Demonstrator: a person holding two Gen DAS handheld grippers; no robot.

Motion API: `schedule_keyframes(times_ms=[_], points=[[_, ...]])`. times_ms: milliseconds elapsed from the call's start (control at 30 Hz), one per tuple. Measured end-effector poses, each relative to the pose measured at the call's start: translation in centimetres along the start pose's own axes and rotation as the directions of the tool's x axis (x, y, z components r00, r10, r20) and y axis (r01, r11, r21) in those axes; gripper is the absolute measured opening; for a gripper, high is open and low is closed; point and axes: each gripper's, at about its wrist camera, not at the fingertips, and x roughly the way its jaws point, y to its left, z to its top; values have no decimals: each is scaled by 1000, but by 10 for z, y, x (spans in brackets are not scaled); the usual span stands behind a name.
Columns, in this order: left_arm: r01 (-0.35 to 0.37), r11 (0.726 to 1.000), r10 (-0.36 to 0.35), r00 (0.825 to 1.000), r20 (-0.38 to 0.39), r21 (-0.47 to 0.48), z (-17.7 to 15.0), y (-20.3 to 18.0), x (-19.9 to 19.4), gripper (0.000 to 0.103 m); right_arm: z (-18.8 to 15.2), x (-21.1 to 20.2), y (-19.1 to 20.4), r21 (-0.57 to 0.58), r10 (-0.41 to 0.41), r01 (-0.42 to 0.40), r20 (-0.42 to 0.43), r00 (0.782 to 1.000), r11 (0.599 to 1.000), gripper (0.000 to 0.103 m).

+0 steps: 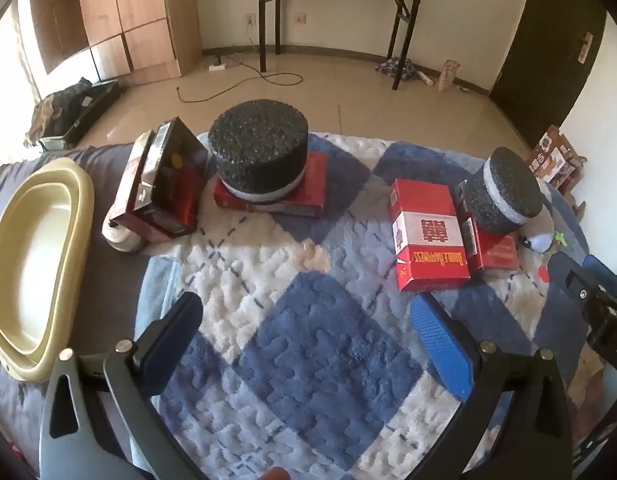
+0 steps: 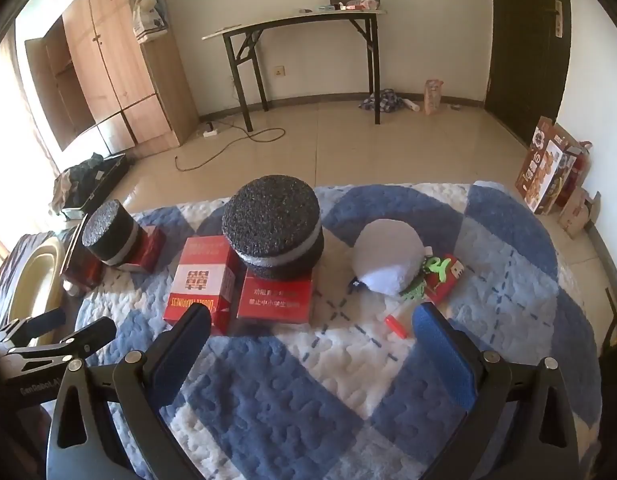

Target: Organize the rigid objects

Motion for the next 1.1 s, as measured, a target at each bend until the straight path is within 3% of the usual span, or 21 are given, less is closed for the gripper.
schedule_keyframes(times_ms=[400,633,1100], points=[[40,999,-40,999,-14,-21,-1,4,3,103,2,-1,0,-9,-11,11,-4,1000,1000,103],[1,999,-2,1000,13,33,-3,-6,-1,103,1,0,-1,-8,-4,4,-11,1000,1000,103],[-15,999,14,1000,2,50,-4,-8,2,103,0,2,2,-16,-7,7,-14,1000,1000,103]])
